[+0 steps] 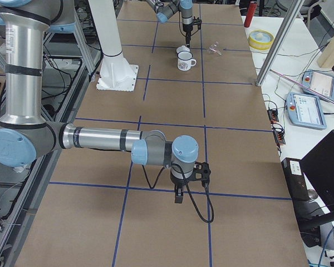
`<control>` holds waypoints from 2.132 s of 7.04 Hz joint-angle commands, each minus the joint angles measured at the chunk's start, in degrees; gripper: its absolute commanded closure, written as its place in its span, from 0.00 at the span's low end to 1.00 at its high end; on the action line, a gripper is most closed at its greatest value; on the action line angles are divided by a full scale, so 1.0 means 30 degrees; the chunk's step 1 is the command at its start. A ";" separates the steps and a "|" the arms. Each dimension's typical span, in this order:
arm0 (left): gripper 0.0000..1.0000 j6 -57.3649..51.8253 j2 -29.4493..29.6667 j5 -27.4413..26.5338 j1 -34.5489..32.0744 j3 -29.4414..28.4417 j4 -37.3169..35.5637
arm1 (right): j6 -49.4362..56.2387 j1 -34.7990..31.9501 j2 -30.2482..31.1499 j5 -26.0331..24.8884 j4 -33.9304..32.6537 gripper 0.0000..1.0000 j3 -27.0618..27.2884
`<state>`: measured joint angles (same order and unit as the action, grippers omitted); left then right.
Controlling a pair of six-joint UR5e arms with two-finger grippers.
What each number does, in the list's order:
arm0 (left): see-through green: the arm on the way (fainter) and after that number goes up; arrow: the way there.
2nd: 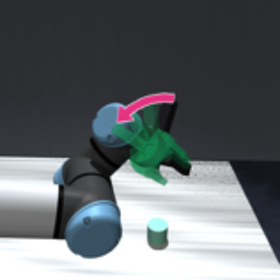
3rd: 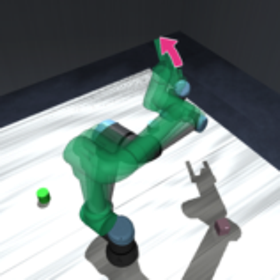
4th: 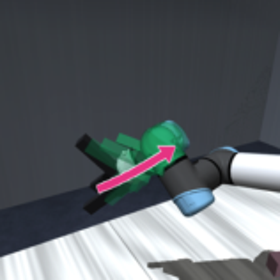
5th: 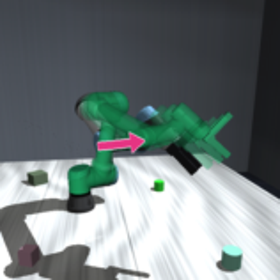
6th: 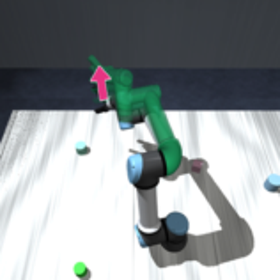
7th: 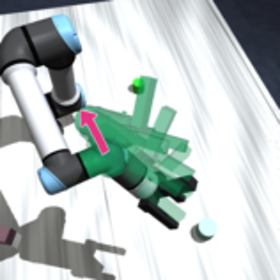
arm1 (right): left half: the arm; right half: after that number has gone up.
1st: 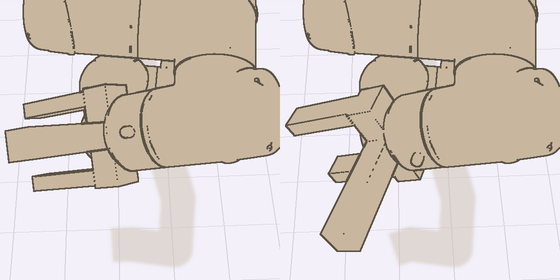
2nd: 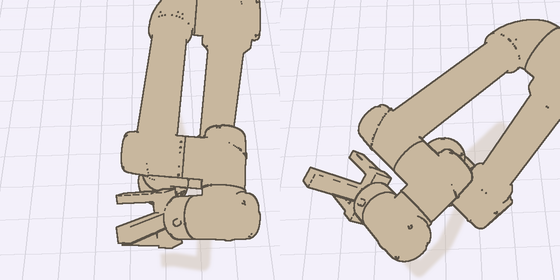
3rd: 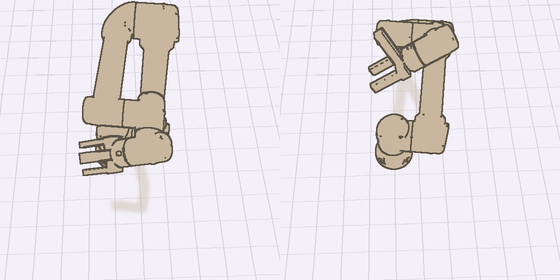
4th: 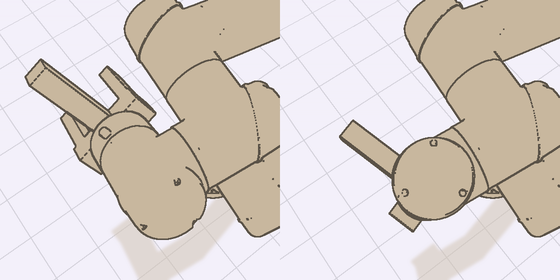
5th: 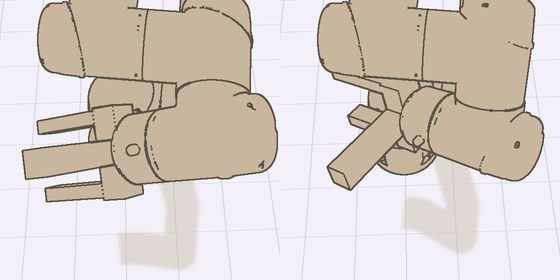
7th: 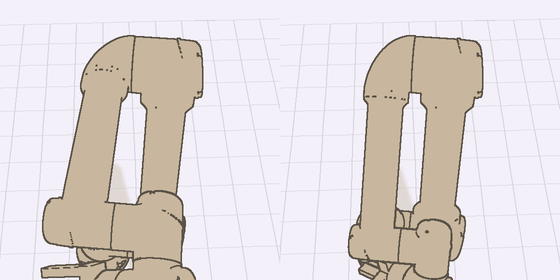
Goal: Remove funnel from cup
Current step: 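Move the left gripper over the round white lid, then lower the left gripper and grasp the white lid's knob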
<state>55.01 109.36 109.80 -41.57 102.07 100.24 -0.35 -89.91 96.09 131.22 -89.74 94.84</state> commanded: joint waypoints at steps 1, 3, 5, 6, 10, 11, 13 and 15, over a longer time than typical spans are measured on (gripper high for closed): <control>0.00 0.0003 -0.0125 0.0021 0.0028 -0.0972 0.1152 | 0.0000 0.0000 0.0019 0.0000 0.0000 0.00 0.0026; 0.00 0.0062 -0.0446 0.0166 0.0058 -0.0830 0.1157 | 0.0000 0.0000 0.0019 0.0000 0.0000 0.00 -0.0003; 0.00 0.0120 -0.1266 0.1250 0.0058 -0.0480 0.1332 | 0.0000 0.0000 -0.0010 0.0000 0.0000 0.00 -0.0003; 0.00 0.0149 -0.1269 0.1281 0.0058 -0.0478 0.1333 | 0.0000 0.0000 0.0019 0.0000 0.0000 0.00 -0.0003; 0.31 0.0179 -0.1240 0.1833 0.0058 -0.0302 0.1333 | 0.0000 0.0000 -0.0010 0.0000 0.0000 0.00 0.0026; 0.37 0.0179 -0.1240 0.1896 0.0058 -0.0302 0.1333 | 0.0000 0.0000 0.0019 0.0000 0.0000 0.00 0.0026; 0.40 0.0179 -0.1240 0.1896 0.0058 -0.0331 0.1333 | 0.0000 0.0000 -0.0010 0.0000 0.0000 0.00 -0.0003; 0.40 0.0179 -0.1240 0.1896 0.0087 -0.0331 0.1333 | 0.0000 0.0000 0.0019 0.0000 0.0000 0.00 -0.0003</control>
<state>55.55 105.64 115.48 -41.37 101.08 104.24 -0.35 -89.91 96.08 131.22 -89.74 94.84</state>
